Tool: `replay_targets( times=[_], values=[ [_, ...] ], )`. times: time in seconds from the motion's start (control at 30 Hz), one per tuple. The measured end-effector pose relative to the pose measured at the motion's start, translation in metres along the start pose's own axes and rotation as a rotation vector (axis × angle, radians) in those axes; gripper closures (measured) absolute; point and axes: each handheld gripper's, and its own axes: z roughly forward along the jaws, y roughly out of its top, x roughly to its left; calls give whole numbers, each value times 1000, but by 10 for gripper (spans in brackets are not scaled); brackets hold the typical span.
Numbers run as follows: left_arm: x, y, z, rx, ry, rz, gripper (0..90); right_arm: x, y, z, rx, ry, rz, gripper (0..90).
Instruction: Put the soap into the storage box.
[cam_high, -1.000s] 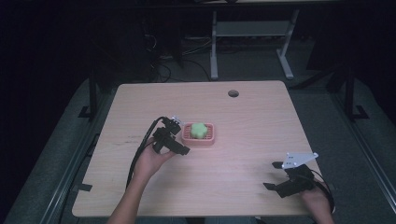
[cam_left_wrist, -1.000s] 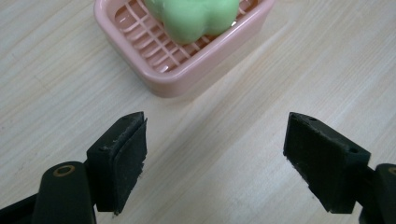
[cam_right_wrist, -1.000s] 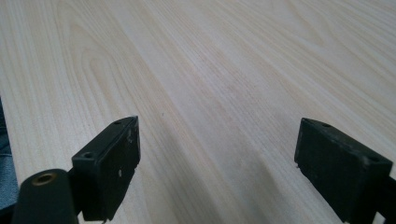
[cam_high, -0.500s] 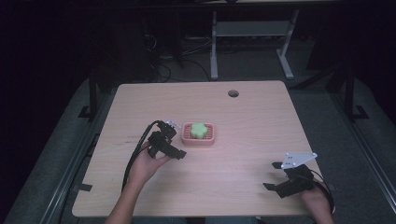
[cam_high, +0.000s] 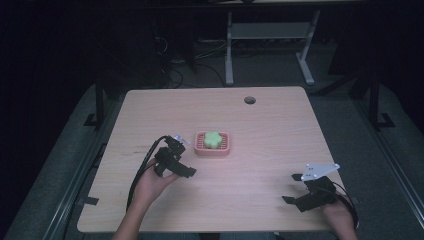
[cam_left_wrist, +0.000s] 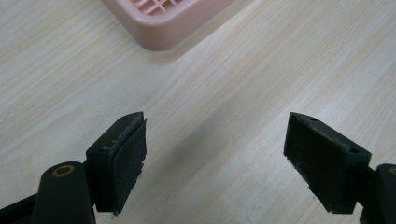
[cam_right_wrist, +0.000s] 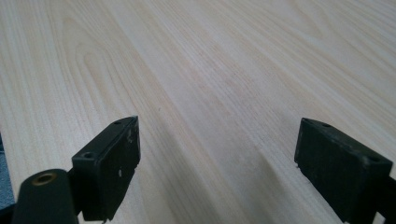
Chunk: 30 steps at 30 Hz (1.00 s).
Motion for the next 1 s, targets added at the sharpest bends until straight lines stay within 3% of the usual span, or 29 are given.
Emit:
replay_targets(
  times=[1.0],
  values=[
    [-8, -49, -4, -10, -13, -19, 206, 0, -1, 2, 15, -8, 6, 138]
  ],
)
